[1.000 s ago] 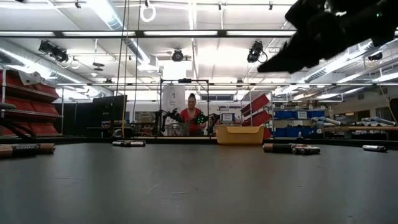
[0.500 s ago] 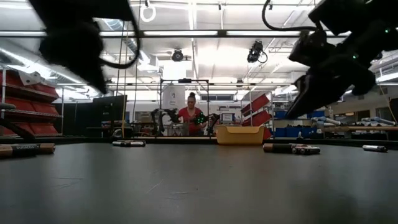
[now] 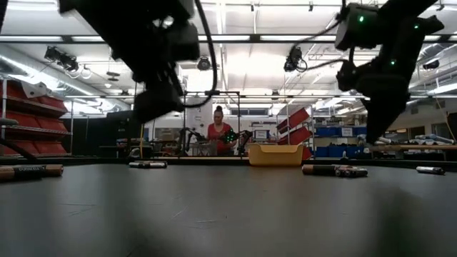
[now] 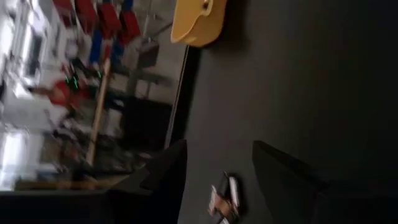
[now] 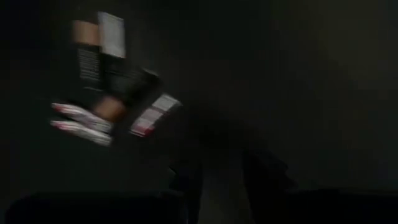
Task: Sort batteries
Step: Put the silver battery into the yellow bin
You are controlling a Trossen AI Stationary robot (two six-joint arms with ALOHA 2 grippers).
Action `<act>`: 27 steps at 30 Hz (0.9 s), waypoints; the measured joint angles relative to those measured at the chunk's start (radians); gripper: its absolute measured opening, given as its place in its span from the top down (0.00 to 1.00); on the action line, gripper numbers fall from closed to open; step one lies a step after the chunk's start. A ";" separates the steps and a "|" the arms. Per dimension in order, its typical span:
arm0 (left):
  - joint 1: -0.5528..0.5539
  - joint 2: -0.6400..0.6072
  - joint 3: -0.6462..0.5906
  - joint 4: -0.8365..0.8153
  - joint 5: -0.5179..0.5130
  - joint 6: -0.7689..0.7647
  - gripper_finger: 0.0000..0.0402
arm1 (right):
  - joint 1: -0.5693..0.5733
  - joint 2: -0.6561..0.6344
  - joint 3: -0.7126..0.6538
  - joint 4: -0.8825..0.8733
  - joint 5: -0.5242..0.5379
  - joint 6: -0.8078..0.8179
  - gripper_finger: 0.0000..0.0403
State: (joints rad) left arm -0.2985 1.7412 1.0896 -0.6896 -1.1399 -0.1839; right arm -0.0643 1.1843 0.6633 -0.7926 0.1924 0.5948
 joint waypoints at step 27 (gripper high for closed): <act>0.096 0.000 -0.373 1.089 0.532 0.592 0.51 | 0.084 0.000 -0.050 -0.279 0.005 0.628 0.77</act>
State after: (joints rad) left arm -0.2028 1.7412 0.7169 0.3994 -0.6082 0.4080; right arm 0.0195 1.1843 0.6136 -1.0715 0.1974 1.2233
